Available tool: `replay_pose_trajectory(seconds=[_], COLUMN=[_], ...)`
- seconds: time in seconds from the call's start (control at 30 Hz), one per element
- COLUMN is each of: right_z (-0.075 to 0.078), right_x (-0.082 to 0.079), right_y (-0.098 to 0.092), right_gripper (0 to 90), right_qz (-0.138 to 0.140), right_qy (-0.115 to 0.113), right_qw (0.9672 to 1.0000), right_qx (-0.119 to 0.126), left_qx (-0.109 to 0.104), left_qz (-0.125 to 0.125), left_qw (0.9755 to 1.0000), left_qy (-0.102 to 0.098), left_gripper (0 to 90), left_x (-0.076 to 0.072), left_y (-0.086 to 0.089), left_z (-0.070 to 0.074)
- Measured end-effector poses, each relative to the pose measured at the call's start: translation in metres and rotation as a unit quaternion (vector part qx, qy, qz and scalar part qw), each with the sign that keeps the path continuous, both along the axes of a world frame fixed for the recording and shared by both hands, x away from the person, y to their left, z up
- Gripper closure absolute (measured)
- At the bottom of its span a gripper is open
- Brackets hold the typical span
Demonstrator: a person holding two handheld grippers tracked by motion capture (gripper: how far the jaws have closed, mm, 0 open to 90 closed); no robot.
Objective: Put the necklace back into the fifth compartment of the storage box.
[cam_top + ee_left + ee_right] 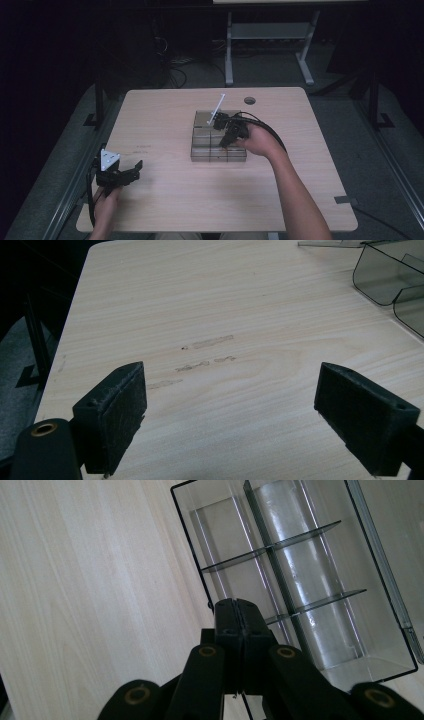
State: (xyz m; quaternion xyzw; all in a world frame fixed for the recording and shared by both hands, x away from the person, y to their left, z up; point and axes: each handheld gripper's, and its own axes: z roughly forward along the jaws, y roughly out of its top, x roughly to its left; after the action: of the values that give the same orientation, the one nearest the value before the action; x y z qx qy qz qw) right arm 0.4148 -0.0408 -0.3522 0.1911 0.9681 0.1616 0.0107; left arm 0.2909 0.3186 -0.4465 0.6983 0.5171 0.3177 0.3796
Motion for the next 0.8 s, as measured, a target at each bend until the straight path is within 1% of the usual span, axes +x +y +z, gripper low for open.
replay_pose_trajectory(seconds=[0.3, 0.43, 0.67, 0.8], right_z=[-0.008, -0.01, -0.017, -0.018], right_x=[0.008, 0.011, 0.015, 0.018], right_y=[0.003, 0.005, 0.009, 0.01], right_gripper=[88.7, 88.7, 88.7, 88.7], right_qz=[-0.008, -0.011, -0.01, -0.012], right_qy=[0.006, 0.008, 0.009, 0.011], right_qw=[0.9999, 0.9999, 0.9999, 0.9999], right_qx=[0.005, 0.007, 0.0, 0.004], left_qx=[0.003, 0.0, 0.002, 0.0], left_qz=[-0.002, -0.001, -0.002, -0.001], left_qw=[1.0, 1.0, 1.0, 1.0], left_qy=[0.001, 0.0, 0.001, 0.0], left_gripper=[13.1, 13.1, 13.1, 13.1], left_x=[0.0, 0.0, 0.0, 0.0], left_y=[0.0, 0.0, -0.001, 0.0], left_z=[0.0, -0.001, 0.0, 0.0])
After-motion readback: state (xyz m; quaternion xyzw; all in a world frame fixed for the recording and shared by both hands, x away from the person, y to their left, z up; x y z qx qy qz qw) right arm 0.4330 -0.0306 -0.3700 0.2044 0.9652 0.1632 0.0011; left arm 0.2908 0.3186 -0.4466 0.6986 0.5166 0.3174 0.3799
